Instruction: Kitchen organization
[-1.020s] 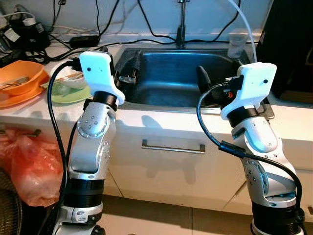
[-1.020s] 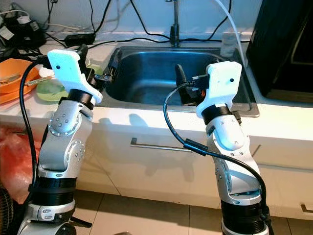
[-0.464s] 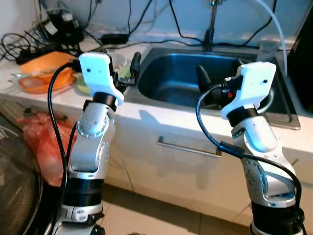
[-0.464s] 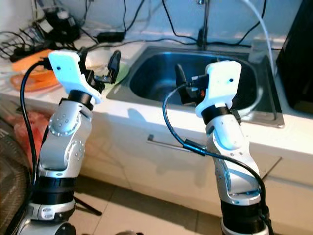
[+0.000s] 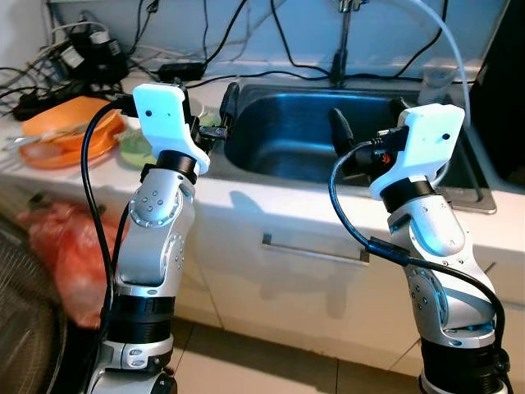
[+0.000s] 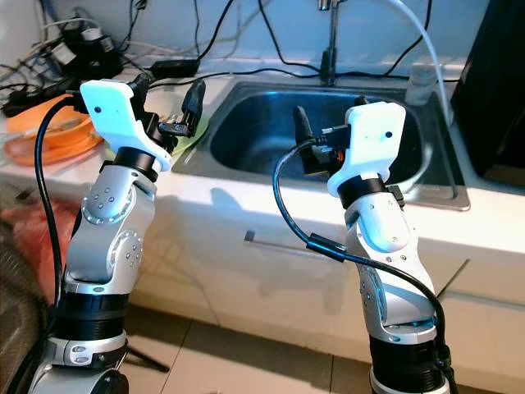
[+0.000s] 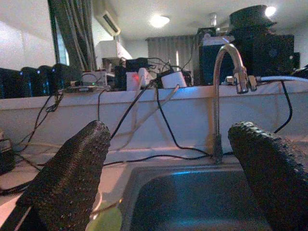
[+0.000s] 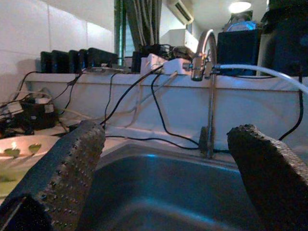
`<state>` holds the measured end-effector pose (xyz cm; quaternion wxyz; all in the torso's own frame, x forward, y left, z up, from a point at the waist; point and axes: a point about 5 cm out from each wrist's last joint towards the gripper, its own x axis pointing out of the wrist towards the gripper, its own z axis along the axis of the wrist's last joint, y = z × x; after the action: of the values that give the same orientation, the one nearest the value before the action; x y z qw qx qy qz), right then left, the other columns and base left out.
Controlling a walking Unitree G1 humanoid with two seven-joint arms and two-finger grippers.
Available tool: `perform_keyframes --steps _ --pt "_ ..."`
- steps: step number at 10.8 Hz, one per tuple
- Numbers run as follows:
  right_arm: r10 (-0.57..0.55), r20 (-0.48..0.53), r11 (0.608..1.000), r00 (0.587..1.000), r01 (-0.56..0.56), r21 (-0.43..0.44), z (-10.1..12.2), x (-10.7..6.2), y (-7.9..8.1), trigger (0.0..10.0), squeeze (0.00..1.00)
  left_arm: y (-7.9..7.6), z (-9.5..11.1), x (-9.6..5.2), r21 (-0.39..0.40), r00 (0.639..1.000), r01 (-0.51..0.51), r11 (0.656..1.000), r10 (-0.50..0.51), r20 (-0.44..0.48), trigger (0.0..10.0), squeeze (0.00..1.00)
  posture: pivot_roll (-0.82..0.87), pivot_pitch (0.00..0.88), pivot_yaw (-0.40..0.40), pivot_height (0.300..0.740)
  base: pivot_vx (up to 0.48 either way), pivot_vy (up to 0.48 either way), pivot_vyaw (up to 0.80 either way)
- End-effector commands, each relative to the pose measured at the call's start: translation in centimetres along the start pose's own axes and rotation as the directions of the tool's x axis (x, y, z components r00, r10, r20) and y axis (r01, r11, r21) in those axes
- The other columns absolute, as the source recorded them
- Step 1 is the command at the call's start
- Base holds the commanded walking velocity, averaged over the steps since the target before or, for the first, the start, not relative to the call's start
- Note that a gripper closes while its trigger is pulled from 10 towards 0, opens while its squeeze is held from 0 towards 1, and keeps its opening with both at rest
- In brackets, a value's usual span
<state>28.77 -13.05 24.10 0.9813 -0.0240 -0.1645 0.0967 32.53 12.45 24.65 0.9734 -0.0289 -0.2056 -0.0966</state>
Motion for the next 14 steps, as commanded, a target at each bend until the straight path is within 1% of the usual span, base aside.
perform_keyframes --steps 1,8,14 --pt "0.009 0.009 1.0 1.0 -0.009 0.002 0.13 0.04 0.18 10.0 0.0 0.21 0.6 0.28 0.002 1.0 -0.004 1.0 0.004 0.016 10.0 0.0 -0.07 0.0 0.082 0.74 0.307 0.0 0.0" --pt "0.02 0.007 1.0 1.0 -0.02 -0.008 0.06 -0.01 0.3 10.0 0.0 0.04 0.49 0.17 0.002 1.0 -0.004 1.0 0.004 0.012 10.0 0.0 -0.08 0.0 0.082 0.74 0.34 0.0 0.0" --pt "0.026 0.001 1.0 1.0 -0.026 -0.007 -0.12 -0.05 0.45 10.0 0.0 0.09 0.18 0.08 0.005 1.0 -0.009 1.0 0.009 -0.004 10.0 0.0 -0.07 0.0 0.082 0.74 0.0 0.0 0.0"
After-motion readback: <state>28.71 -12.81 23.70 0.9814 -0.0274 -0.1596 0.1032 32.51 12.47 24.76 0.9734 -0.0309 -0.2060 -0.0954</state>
